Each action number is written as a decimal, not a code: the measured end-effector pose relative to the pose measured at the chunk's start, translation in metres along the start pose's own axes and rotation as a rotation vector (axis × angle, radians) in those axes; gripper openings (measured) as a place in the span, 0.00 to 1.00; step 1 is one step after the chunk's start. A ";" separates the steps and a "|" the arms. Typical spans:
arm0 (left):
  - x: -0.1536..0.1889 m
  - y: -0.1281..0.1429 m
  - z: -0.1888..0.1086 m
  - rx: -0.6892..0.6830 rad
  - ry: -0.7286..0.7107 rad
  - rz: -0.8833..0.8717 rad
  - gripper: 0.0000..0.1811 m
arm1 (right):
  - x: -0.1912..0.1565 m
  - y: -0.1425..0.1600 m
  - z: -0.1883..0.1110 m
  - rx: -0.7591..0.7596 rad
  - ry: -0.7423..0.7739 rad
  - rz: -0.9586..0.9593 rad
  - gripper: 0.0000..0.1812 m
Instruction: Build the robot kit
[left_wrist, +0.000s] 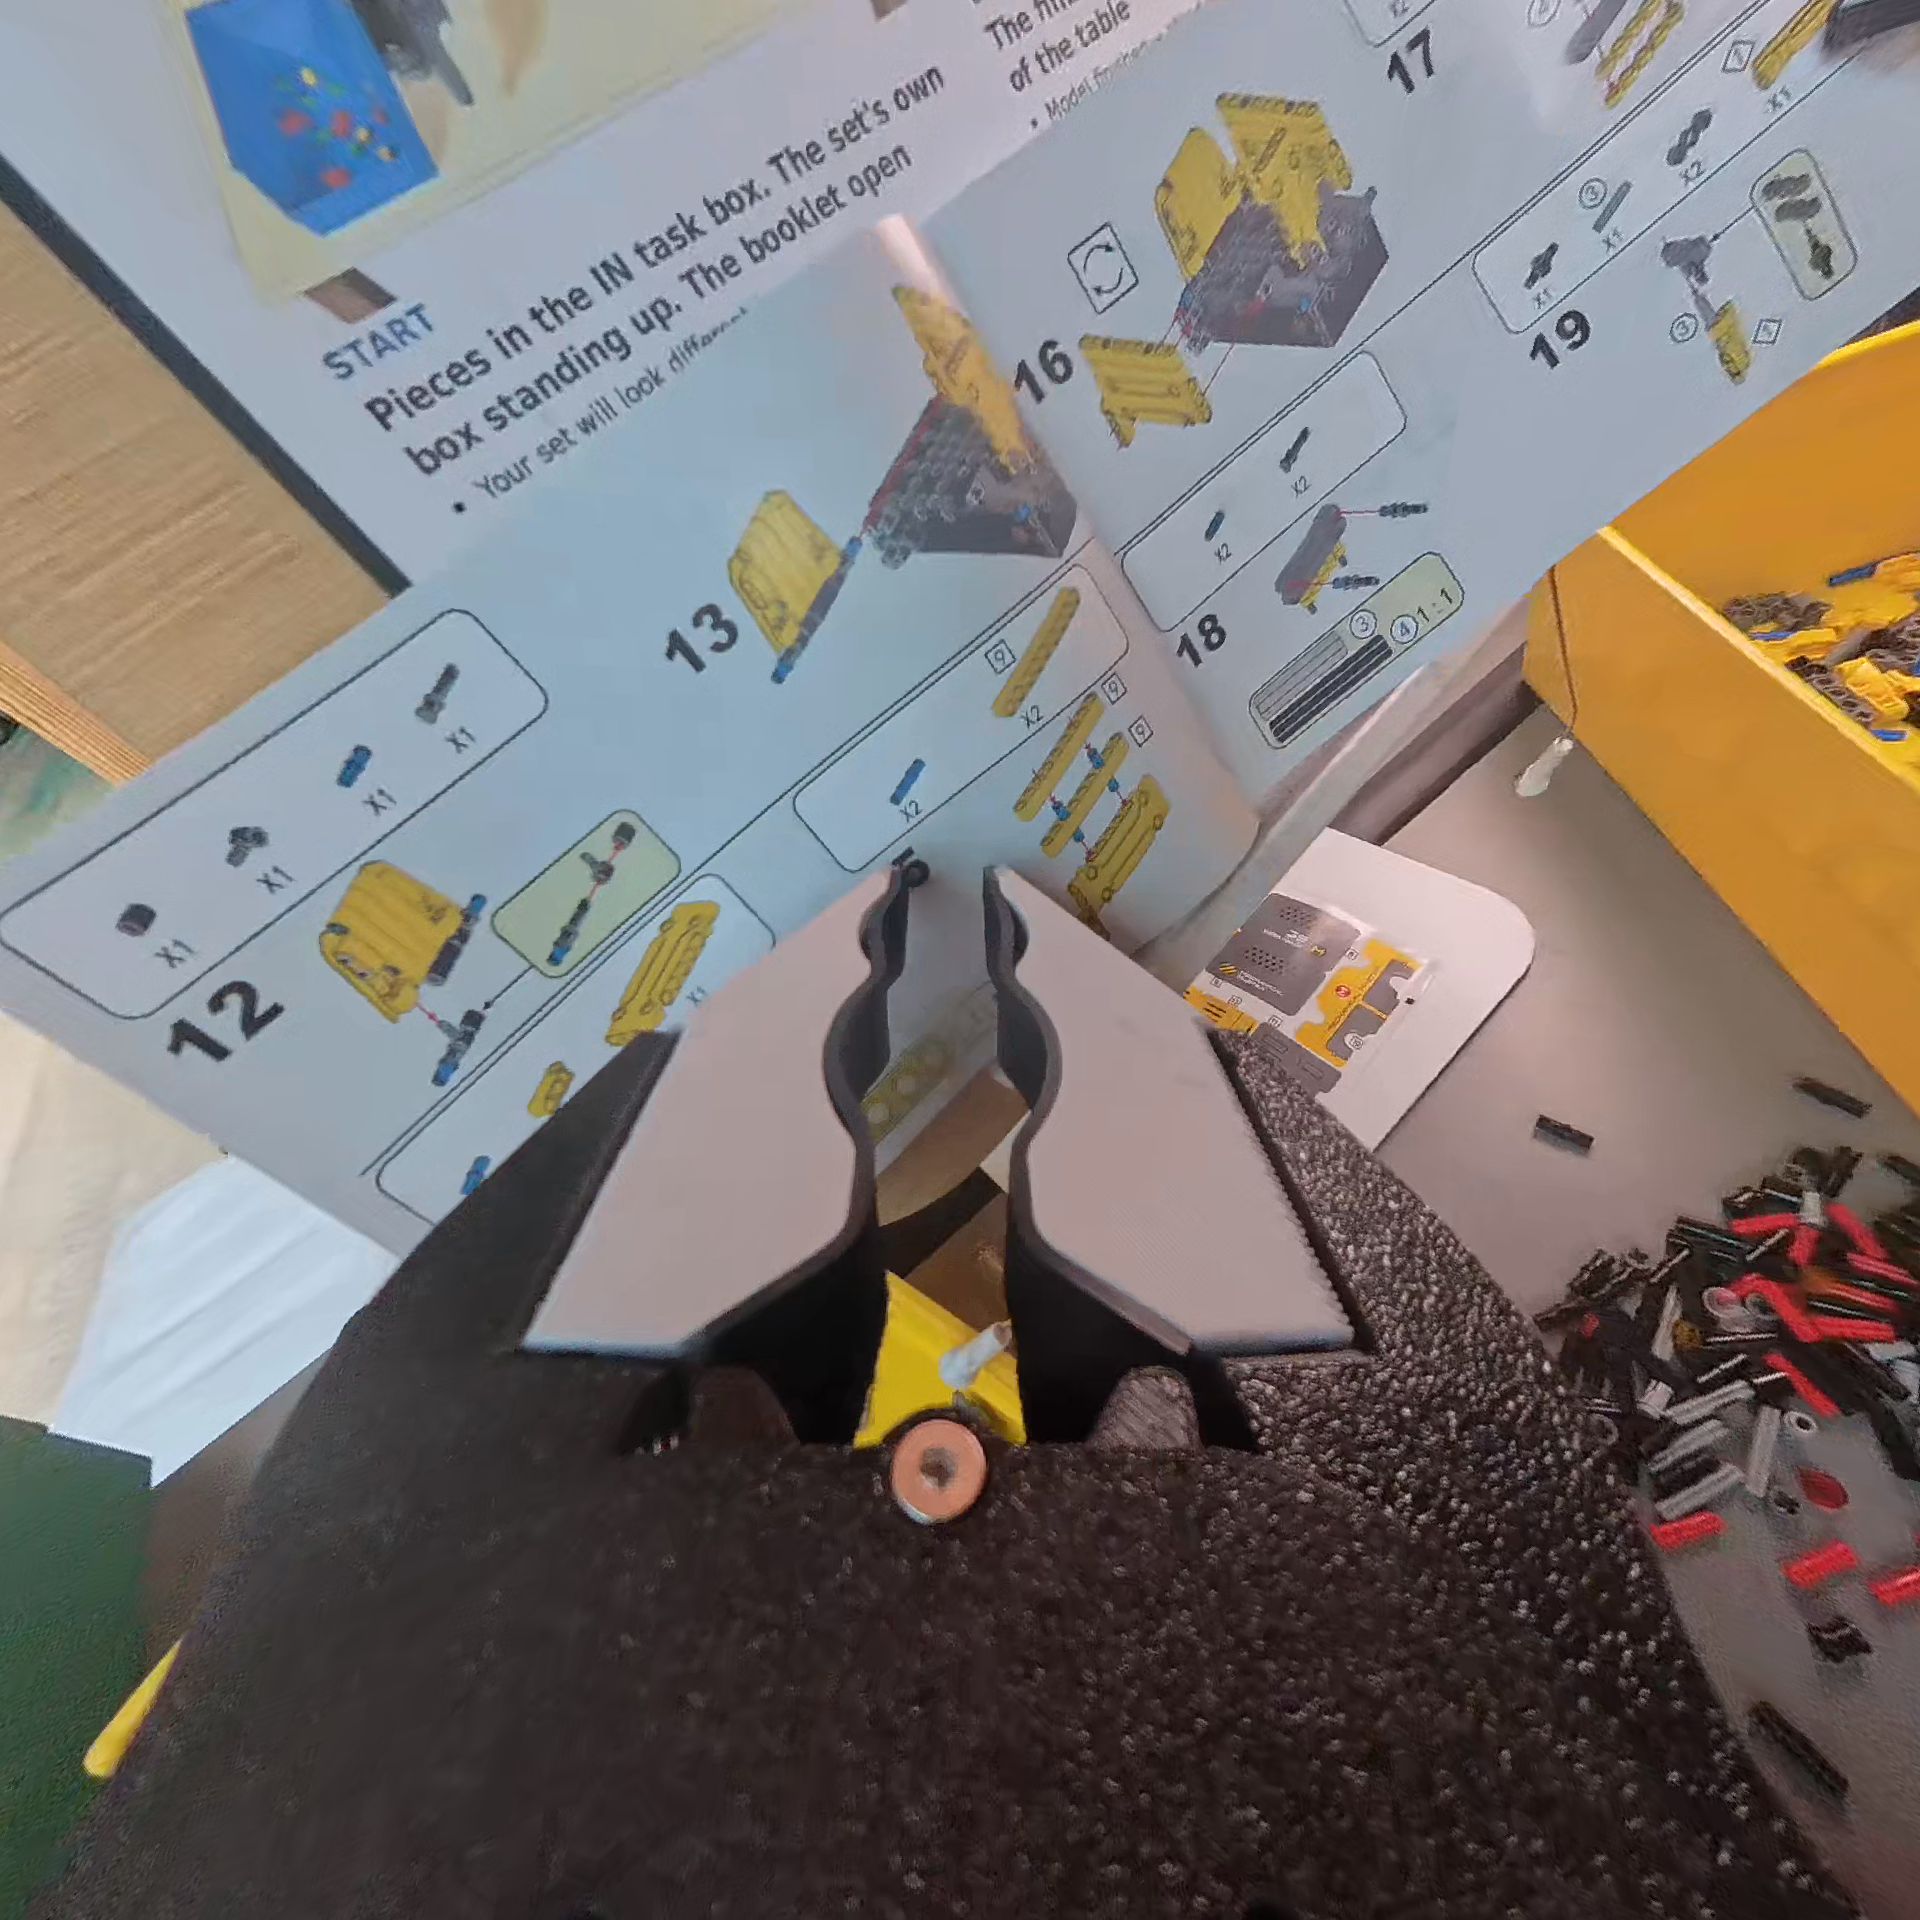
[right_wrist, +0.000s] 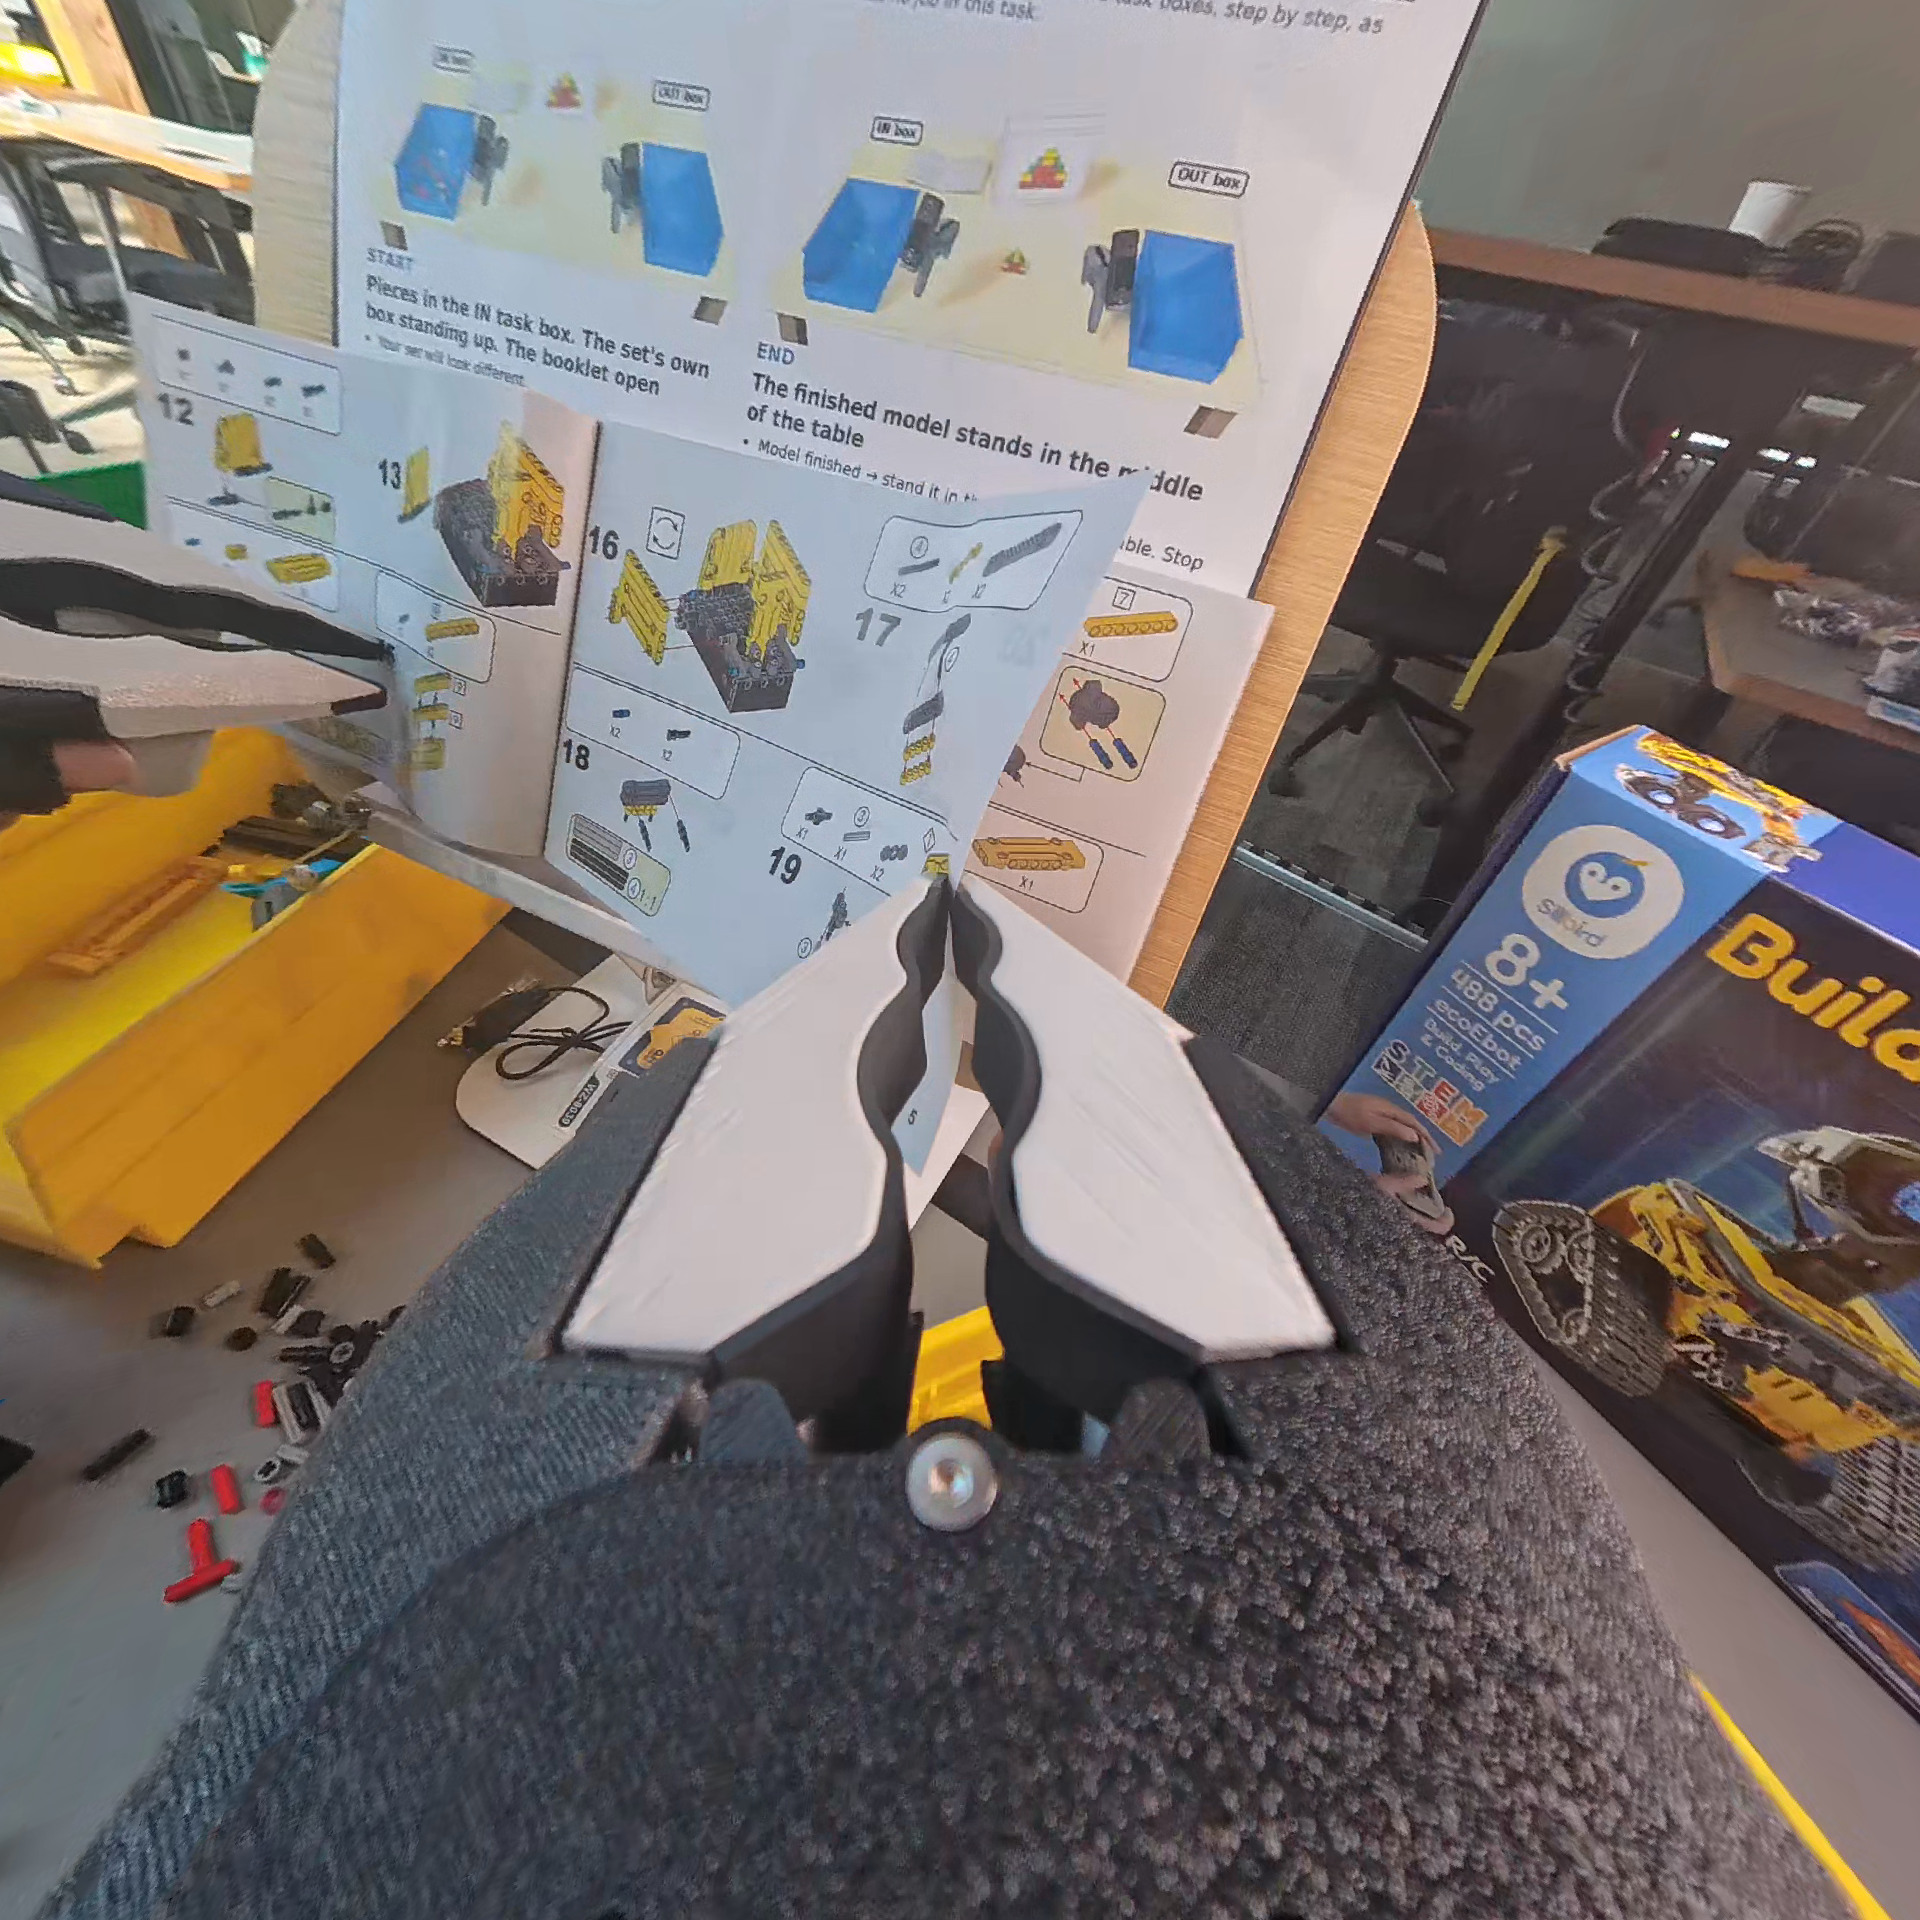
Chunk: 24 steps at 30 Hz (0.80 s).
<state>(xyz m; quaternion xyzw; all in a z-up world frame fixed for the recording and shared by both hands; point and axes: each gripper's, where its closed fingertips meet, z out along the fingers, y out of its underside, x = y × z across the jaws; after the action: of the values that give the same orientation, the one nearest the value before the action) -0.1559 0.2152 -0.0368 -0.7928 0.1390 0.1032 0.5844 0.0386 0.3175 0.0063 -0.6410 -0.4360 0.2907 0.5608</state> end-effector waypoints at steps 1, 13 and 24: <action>0.000 0.000 0.001 0.017 0.026 -0.028 0.08 | -0.002 -0.002 0.000 0.002 0.014 0.001 0.00; 0.034 -0.067 -0.092 0.448 0.537 -0.639 0.27 | -0.206 -0.037 0.053 0.128 -0.242 -0.347 0.00; -0.031 -0.007 -0.058 0.259 0.249 -0.605 0.00 | -0.258 -0.031 0.085 0.214 -0.260 -0.524 0.25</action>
<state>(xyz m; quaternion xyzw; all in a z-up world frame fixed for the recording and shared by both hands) -0.1824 0.1645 -0.0030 -0.7238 -0.0201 -0.1909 0.6628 -0.1580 0.1285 -0.0107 -0.4016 -0.6213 0.2600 0.6206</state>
